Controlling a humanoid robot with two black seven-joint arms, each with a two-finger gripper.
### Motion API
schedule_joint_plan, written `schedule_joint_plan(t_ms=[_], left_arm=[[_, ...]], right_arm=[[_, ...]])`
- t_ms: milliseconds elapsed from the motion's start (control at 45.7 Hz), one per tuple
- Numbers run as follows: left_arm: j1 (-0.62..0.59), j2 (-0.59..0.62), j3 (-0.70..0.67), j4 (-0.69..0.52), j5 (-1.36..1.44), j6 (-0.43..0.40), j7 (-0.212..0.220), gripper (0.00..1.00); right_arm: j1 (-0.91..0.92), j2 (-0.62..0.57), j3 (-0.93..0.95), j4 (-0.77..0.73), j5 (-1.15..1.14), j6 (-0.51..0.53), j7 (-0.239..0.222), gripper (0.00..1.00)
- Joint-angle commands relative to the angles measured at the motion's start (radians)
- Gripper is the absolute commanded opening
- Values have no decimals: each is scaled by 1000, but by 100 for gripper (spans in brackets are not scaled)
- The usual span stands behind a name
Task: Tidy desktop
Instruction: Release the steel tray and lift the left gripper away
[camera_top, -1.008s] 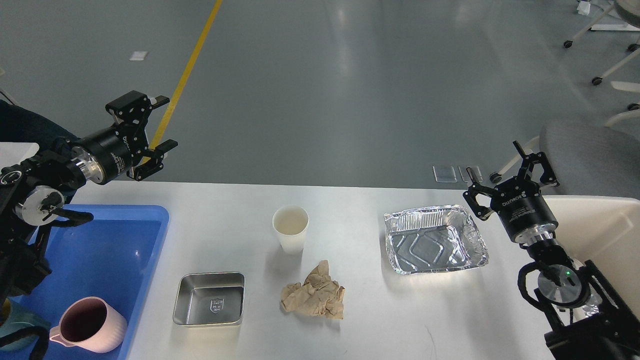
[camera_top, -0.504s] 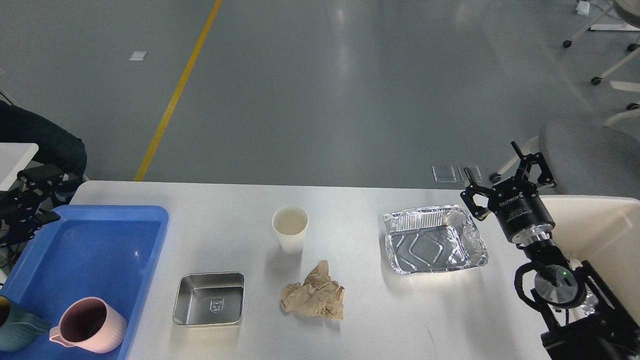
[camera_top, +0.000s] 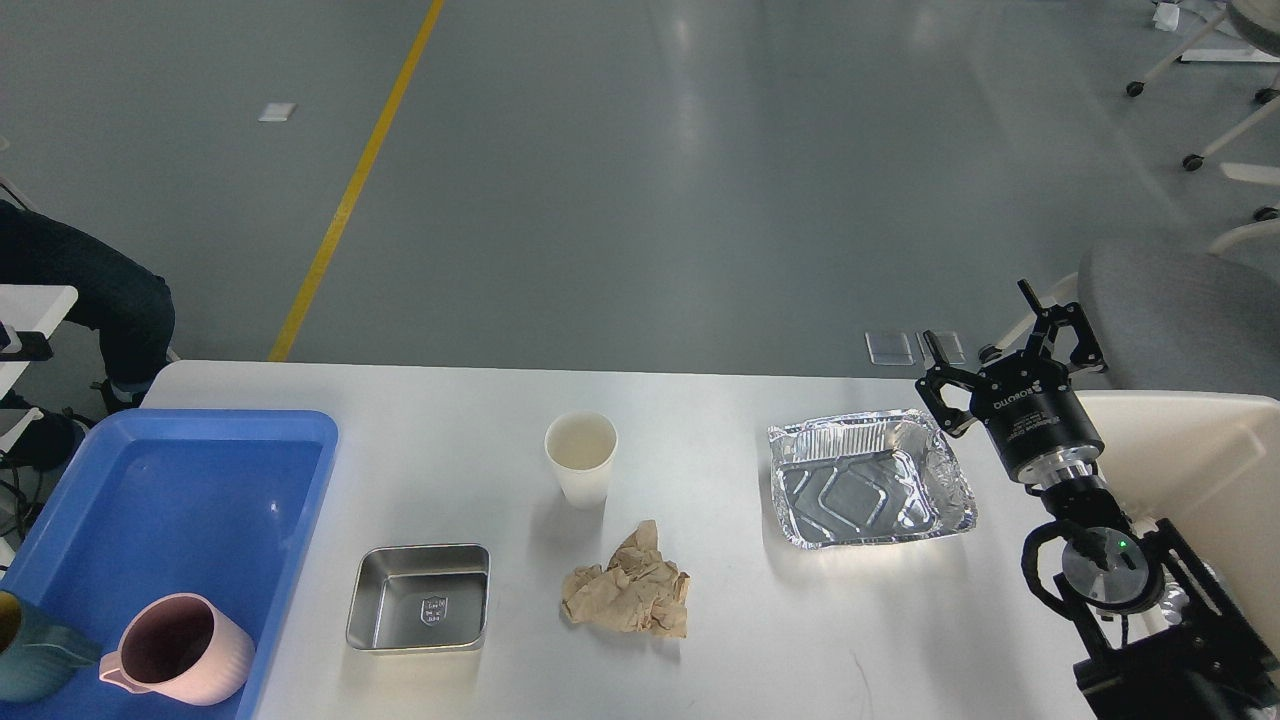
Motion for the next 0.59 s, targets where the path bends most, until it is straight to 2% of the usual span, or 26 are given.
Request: schedule_joint_plan(t_ms=[0, 110, 285, 372, 438, 569], left_arm=[[1, 9, 39, -68, 4, -6, 21, 97], [-1, 4, 68, -122, 7, -5, 96, 97], [-4, -35, 67, -128, 8, -5, 91, 97], [-4, -52, 67, -128, 5, -6, 125, 97], [-15, -91, 65, -128, 2, -8, 186, 97], [-28, -209, 53, -120, -5, -9, 381, 97]], right_arm=[[2, -7, 3, 1, 0, -1, 0, 100], [2, -9, 7, 1, 0, -1, 0, 100], [2, -10, 9, 1, 0, -1, 0, 100], [0, -13, 9, 1, 0, -1, 0, 100], [0, -13, 9, 1, 0, -1, 0, 100], [-7, -13, 12, 3, 0, -1, 0, 100]])
